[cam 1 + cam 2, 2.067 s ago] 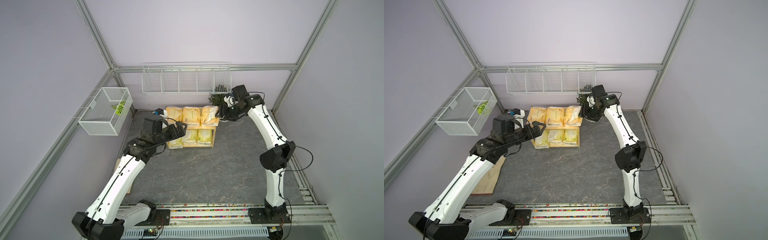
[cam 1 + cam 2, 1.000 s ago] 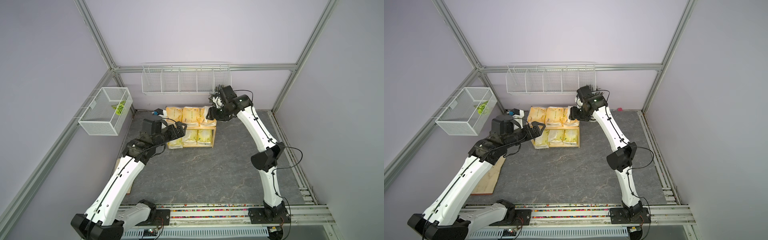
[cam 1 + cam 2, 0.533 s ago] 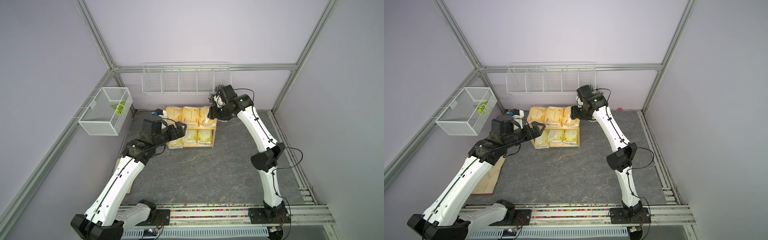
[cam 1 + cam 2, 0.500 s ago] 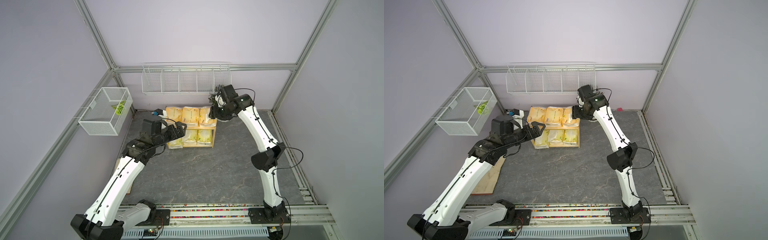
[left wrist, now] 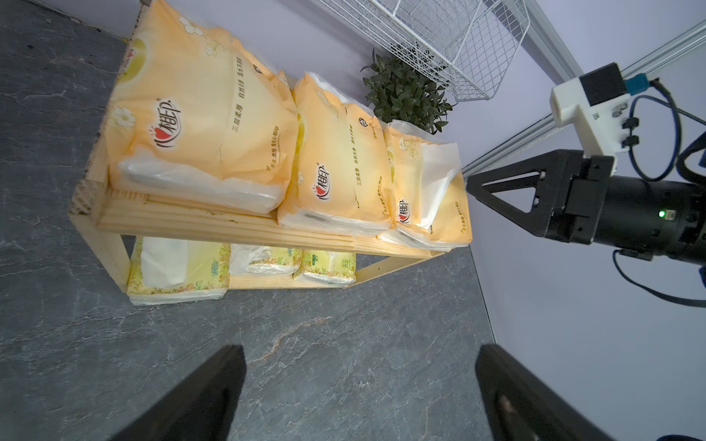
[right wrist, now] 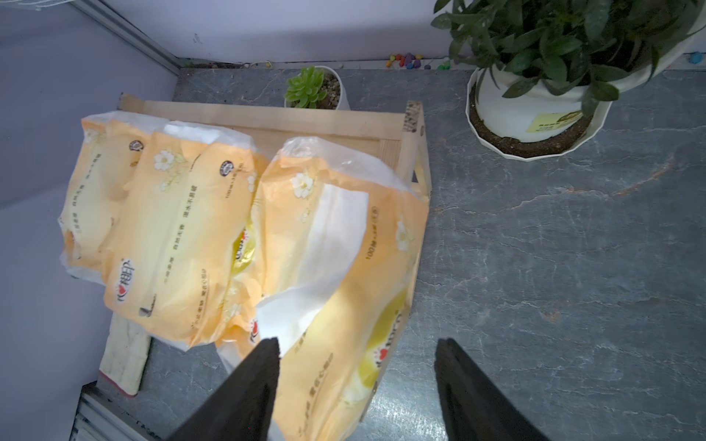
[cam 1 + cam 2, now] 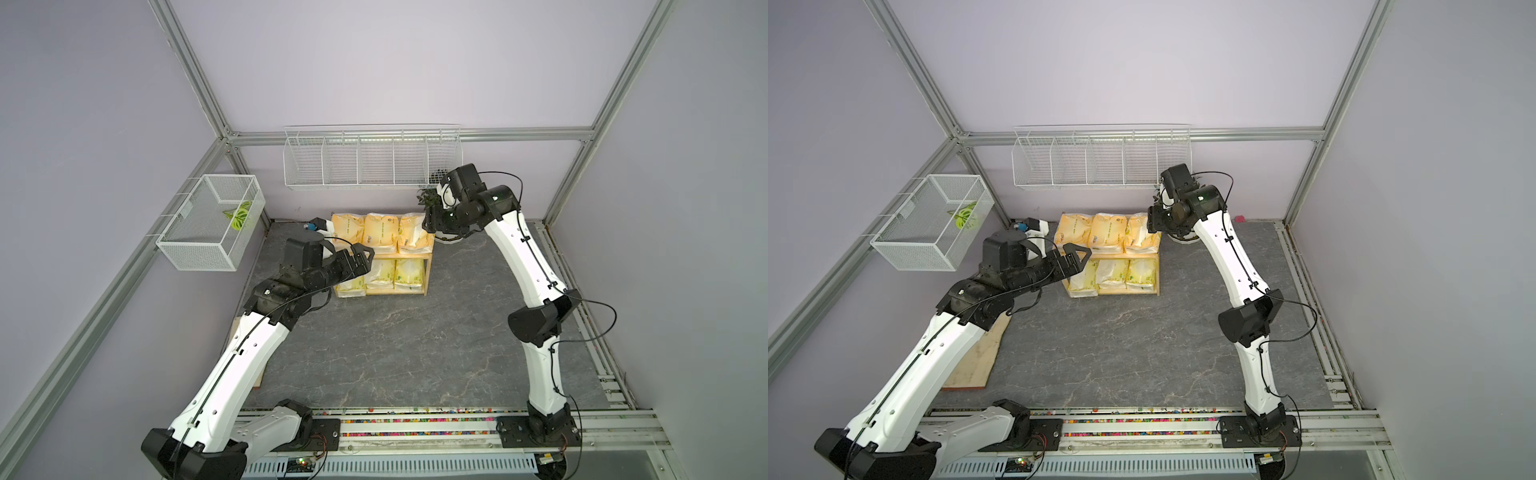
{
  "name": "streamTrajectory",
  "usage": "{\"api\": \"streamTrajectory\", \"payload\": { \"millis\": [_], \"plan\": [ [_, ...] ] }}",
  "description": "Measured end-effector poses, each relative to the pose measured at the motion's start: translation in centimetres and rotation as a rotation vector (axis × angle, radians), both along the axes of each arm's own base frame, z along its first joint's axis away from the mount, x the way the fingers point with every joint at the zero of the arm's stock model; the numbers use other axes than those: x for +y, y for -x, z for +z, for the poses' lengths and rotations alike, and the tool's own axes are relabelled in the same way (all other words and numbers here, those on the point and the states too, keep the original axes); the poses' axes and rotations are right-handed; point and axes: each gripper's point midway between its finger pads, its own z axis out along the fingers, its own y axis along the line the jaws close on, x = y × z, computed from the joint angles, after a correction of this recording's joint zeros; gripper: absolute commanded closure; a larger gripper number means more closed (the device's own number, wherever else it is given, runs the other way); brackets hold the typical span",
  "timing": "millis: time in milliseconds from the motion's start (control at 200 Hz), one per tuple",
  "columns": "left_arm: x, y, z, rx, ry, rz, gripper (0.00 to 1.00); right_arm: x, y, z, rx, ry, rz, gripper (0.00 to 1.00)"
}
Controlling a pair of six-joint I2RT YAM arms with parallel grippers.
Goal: Place the tissue boxes on the shelf by color
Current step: Adjust the box of tissues on the shelf.
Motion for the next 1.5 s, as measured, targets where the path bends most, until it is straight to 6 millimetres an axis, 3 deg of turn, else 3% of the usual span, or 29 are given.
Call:
{"api": "streamTrajectory", "payload": {
  "millis": [175,430,715,880,1270,1500],
  "plan": [
    [0.0,0.0,0.0,0.000,0.001,-0.001,0.00,1.6,0.2,-0.2,0.003,-0.030,0.027,0.32],
    [0.0,0.0,0.0,0.000,0.001,-0.001,0.00,3.3,-0.8,-2.0,0.038,-0.071,0.035,0.32],
    [0.0,0.0,0.0,0.001,0.001,-0.001,0.00,5.1,-1.2,-1.6,0.037,-0.151,0.055,0.33],
    [0.0,0.0,0.0,0.001,0.001,-0.001,0.00,5.7,-1.6,-2.9,0.065,-0.162,0.059,0.33],
    [0.0,0.0,0.0,0.001,0.000,-0.001,0.00,5.7,-1.9,-3.2,0.058,-0.153,0.055,0.32],
    [0.4,-0.1,0.2,-0.003,-0.011,0.020,0.00,3.0,-1.0,-1.5,0.025,-0.118,0.022,0.30]
  ]
}}
